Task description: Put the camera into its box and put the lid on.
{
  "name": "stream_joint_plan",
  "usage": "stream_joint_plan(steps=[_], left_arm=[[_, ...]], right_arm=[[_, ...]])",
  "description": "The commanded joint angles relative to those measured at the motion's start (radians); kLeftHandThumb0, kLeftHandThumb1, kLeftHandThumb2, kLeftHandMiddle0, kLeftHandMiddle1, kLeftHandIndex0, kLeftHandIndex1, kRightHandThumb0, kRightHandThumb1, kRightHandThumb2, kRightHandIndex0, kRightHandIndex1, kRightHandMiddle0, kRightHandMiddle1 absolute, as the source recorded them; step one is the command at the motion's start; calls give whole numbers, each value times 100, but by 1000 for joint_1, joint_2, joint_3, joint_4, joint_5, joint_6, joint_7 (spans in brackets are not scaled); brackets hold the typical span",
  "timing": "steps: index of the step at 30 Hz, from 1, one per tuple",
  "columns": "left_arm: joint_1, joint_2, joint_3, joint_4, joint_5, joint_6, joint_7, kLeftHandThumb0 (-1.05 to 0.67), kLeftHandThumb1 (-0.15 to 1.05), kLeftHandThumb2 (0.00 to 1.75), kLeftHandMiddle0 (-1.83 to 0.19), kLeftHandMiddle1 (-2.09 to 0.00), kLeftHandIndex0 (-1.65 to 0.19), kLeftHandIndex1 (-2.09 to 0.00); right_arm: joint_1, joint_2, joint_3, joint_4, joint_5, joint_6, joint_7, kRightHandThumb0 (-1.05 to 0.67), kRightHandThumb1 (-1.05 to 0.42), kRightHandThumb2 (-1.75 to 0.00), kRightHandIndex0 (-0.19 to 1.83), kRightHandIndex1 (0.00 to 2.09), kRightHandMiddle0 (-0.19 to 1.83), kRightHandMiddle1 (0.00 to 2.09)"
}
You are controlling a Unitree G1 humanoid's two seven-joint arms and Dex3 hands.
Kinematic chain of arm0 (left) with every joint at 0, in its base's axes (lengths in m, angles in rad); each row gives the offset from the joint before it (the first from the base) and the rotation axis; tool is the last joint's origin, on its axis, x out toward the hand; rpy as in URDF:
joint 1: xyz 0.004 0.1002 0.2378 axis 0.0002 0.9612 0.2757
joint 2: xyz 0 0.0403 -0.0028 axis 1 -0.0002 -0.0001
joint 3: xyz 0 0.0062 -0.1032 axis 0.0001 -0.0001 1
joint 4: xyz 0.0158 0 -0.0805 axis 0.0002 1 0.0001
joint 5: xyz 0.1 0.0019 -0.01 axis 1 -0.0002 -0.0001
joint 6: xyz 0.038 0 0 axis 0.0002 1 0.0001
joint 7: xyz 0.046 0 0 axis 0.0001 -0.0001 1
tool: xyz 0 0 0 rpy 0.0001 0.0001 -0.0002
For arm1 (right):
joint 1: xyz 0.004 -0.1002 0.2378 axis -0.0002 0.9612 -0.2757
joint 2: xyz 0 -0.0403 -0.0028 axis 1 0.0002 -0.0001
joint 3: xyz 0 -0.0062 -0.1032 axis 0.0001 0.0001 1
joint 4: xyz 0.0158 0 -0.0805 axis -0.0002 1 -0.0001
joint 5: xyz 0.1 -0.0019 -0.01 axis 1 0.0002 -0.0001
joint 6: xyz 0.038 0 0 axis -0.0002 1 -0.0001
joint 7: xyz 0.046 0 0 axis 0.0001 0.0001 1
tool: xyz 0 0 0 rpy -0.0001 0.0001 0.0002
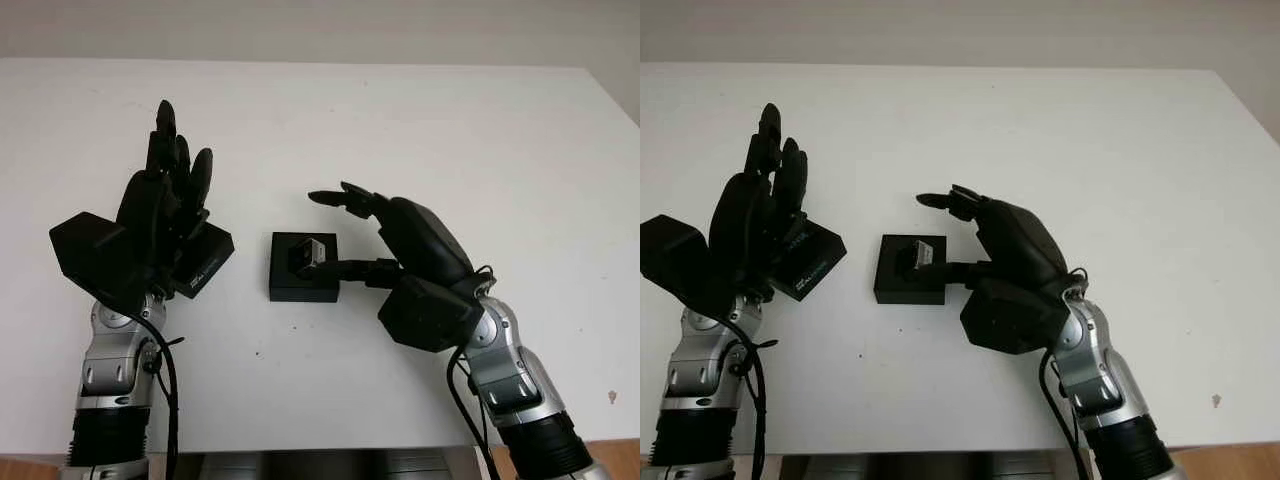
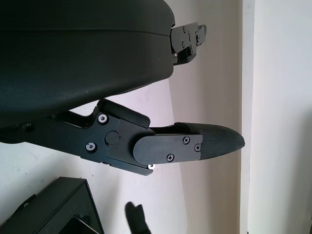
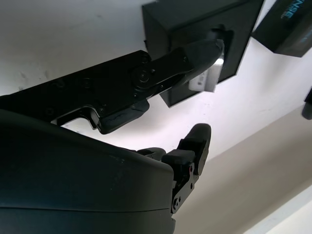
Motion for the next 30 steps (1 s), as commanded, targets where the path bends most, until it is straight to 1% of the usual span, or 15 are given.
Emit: stream_joint_plan(steps=[1,6,14,30], left_arm=[[7,10,7,-17,-5,0,-5,-72,105,43,19,0,19,0],[8,10,7,-14,-5,-5,-7,-71,105,43,19,0,19,0],[11,14,7,-18,-6,7,-7,-72,105,43,19,0,19,0],[13,15,3,-21,2,7,0,-72,105,44,19,0,19,0]], right_arm=[[10,11,11,23,-2,-25,-27,-74,-94,-6,31,7,28,71],[10,23,32,84,-7,-69,-79,-75,-94,-6,30,6,27,77],[-12,41,59,142,-24,-103,-136,-73,-93,-5,33,7,23,97],[-20,50,69,182,-27,-149,-175,-68,-94,-5,36,9,24,109]])
